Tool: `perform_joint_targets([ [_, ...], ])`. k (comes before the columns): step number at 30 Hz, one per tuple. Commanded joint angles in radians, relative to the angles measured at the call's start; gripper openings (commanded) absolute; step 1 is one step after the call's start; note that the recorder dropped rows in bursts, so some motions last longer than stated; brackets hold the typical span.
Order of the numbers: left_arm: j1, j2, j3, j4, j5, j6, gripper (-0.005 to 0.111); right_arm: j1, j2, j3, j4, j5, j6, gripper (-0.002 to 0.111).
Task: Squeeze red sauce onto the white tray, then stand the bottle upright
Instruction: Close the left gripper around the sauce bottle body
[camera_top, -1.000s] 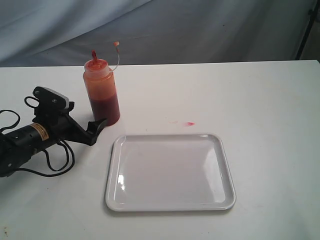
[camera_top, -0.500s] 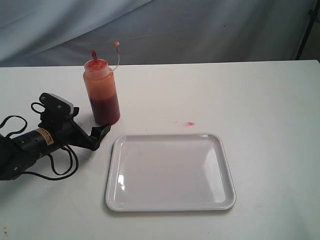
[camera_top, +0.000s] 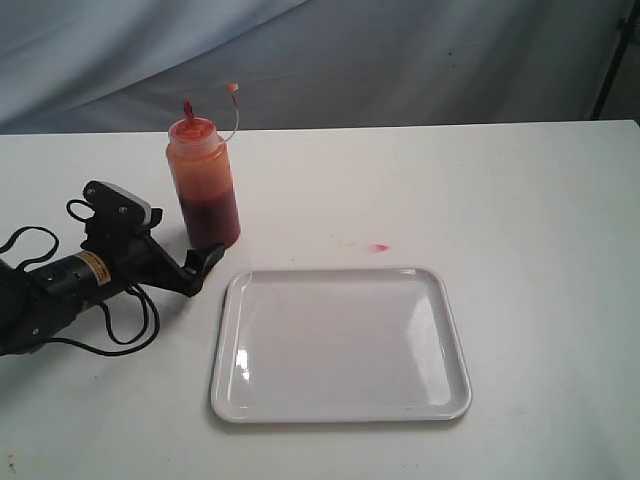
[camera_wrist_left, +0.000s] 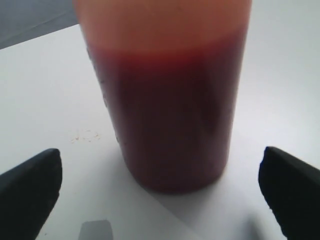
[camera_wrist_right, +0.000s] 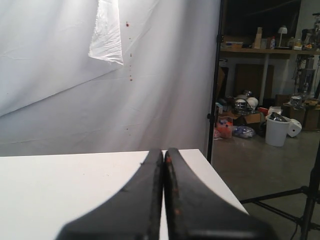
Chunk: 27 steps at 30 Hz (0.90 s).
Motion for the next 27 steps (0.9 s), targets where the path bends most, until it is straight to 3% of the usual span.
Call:
perform_joint_targets([
  [1, -0.005, -0.001, -0.005, 0.002, -0.029, 0.000, 0.104, -0.007, 0.004, 0.003, 0.003, -0.013, 0.004, 0.000],
  [15, -0.005, -0.001, -0.005, -0.003, -0.067, 0.003, 0.104, -0.007, 0.004, 0.003, 0.003, -0.013, 0.004, 0.000],
  [27, -0.005, 0.099, -0.119, 0.060, -0.049, -0.076, 0.104, -0.007, 0.004, 0.003, 0.003, -0.013, 0.004, 0.000],
])
